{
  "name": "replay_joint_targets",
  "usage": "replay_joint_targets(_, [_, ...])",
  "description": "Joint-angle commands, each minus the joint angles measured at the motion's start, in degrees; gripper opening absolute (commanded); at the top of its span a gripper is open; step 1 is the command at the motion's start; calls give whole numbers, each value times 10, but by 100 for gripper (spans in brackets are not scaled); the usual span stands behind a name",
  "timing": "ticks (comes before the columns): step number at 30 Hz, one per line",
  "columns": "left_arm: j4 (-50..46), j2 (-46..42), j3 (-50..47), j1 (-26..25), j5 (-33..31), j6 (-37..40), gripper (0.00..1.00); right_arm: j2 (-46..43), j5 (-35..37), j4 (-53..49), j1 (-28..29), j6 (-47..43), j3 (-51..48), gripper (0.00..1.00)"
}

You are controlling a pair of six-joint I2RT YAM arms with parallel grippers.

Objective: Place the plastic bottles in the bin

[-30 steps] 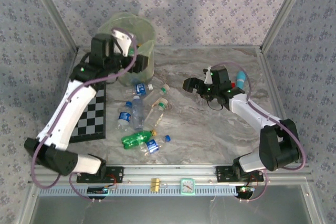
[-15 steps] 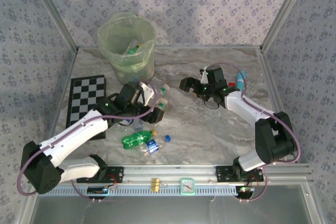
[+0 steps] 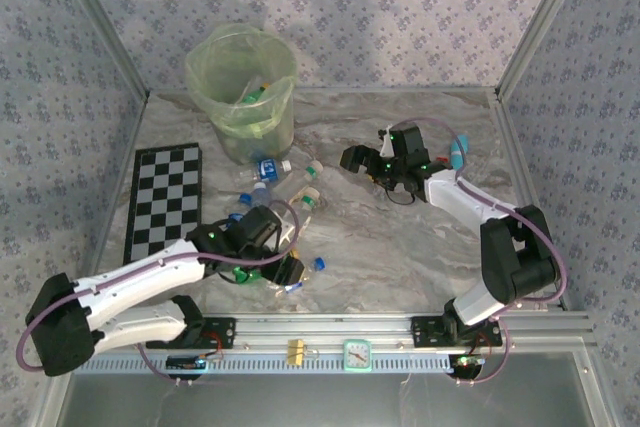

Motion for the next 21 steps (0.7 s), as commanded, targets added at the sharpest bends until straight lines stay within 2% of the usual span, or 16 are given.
replay_joint_targets(1, [-9, 0, -20, -12, 0, -24, 77, 5, -3, -3, -2, 4, 18, 100])
replay_joint_targets(8, [21, 23, -49, -25, -10, -38, 78, 4, -2, -3, -2, 4, 14, 100])
replay_joint_targets(21, [24, 110, -24, -49, -54, -16, 78, -5, 0, -6, -5, 2, 5, 100])
